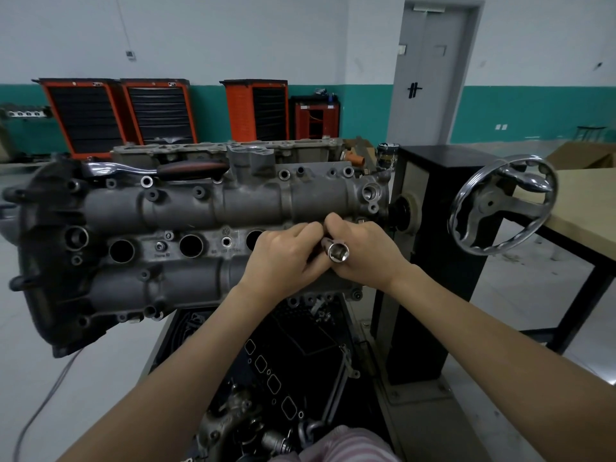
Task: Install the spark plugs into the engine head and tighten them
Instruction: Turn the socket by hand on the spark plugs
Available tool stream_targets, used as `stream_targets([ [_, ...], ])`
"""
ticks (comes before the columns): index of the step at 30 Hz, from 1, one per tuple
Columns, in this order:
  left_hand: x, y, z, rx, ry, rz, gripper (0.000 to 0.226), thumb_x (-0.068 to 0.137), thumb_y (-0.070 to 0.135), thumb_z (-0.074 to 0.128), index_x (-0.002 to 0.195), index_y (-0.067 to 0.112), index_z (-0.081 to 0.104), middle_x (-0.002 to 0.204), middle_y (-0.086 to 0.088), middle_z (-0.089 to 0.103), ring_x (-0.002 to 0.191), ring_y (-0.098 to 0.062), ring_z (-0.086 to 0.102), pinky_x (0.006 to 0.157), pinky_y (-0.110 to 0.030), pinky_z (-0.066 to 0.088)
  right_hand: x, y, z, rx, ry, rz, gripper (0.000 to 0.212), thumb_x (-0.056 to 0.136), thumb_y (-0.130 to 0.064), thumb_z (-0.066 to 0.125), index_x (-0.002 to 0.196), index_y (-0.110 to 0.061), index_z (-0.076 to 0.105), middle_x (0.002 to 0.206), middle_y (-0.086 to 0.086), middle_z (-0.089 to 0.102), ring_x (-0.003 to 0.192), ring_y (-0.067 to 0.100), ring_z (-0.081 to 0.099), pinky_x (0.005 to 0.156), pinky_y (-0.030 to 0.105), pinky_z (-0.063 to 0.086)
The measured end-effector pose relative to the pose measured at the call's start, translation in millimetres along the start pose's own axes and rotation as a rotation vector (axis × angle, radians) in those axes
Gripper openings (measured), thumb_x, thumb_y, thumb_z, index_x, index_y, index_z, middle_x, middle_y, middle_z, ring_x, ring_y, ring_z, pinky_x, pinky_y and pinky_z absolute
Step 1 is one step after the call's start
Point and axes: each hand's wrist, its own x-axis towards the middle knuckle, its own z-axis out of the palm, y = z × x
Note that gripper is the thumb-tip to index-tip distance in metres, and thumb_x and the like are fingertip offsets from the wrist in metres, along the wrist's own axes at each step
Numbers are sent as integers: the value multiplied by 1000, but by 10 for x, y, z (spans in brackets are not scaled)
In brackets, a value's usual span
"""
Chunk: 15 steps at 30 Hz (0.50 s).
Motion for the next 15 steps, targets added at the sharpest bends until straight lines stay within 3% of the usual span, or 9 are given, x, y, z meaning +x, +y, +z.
stream_targets([
  [3, 8, 25, -19, -5, -34, -9, 27, 82, 24, 52, 63, 5, 47, 55, -5, 47, 36, -22, 39, 42, -18, 22, 3, -10, -12, 33, -17, 49, 19, 74, -11, 61, 86, 1, 50, 60, 7, 59, 40, 27, 52, 36, 23, 34],
  [5, 19, 42, -34, -16, -46, -37, 27, 83, 24, 48, 67, 2, 48, 59, -8, 48, 37, -24, 41, 40, -19, 24, 7, -23, -24, 28, -22, 51, 27, 72, -16, 63, 90, 3, 56, 65, 6, 63, 45, 27, 56, 37, 25, 38],
  [8, 28, 56, -39, -42, -56, -55, 29, 84, 24, 46, 70, -1, 48, 63, -11, 48, 37, -26, 43, 38, -20, 27, 7, -37, -39, 34, -36, 24, 30, 77, -22, 52, 94, 1, 59, 69, 5, 65, 48, 25, 57, 39, 24, 38],
  [11, 25, 57, -37, -38, -59, -86, 32, 84, 26, 45, 70, -2, 49, 63, -10, 50, 40, -27, 47, 37, -23, 30, 2, -17, -37, 36, -57, 9, 27, 77, -20, 42, 83, 3, 56, 63, 7, 60, 45, 27, 54, 35, 28, 38],
  [13, 21, 54, -34, -32, -50, -96, 30, 82, 28, 46, 68, 1, 49, 60, -7, 50, 40, -26, 47, 38, -23, 29, 7, -18, -36, 18, -46, 6, 18, 76, -15, 46, 78, 3, 52, 59, 7, 56, 41, 25, 50, 35, 21, 33],
  [15, 14, 37, -22, 5, -44, -62, 31, 80, 30, 50, 63, 5, 48, 54, -5, 50, 39, -24, 46, 41, -20, 26, 12, -11, -24, -15, -33, 26, 15, 70, -4, 63, 76, 2, 50, 55, 6, 55, 39, 24, 49, 37, 18, 27],
])
